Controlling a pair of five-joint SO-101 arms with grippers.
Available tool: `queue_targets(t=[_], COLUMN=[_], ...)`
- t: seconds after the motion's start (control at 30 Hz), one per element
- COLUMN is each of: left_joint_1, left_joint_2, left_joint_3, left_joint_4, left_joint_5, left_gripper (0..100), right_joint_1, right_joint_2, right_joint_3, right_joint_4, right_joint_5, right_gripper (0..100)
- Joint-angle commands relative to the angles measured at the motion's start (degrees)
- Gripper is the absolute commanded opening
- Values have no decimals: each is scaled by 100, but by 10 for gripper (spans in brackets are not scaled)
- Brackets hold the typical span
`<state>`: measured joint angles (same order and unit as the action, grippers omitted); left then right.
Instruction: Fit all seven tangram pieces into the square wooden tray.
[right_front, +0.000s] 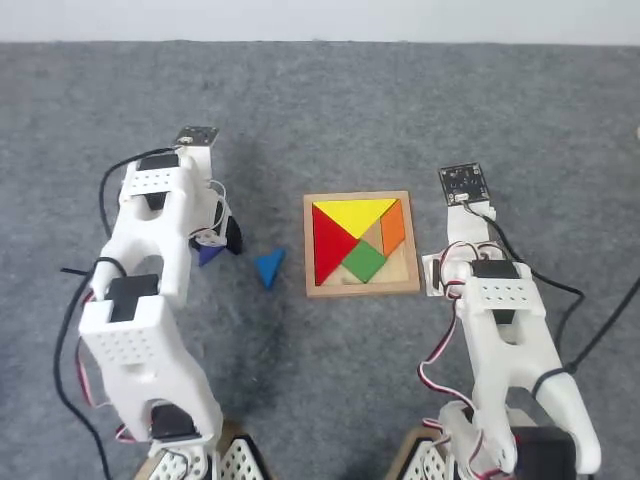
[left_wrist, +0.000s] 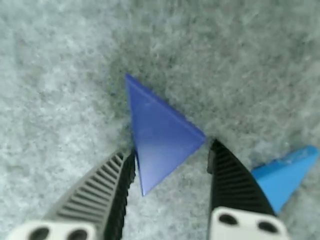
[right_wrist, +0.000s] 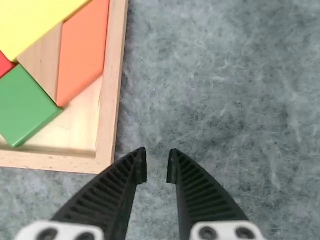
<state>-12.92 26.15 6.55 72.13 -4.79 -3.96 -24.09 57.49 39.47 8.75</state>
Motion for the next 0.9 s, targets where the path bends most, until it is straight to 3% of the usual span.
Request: queue_targets(t=[0.0,0.23,0.63,0.73,0.87], left_joint_1=[18,202,229,132,-18], left_joint_2=[-343,-343,-422,-422,-352], left_joint_3=[-31,84,-224,-523,-796], left_joint_4=[-141,-141,176,334,369], left_joint_5=[79,44,53,132,1020], left_gripper=[227,148,122,136,235], right_joint_1=[75,84,84,84,84], right_joint_2=[-251,-251,-251,-251,-251], right_joint_3=[-53,-53,-53,-53,-53], right_joint_4=[-75,-66,-75,-75,-84], right_joint_5=[-26,-26,-26,-26,-26], right_gripper=[72,72,72,72,72])
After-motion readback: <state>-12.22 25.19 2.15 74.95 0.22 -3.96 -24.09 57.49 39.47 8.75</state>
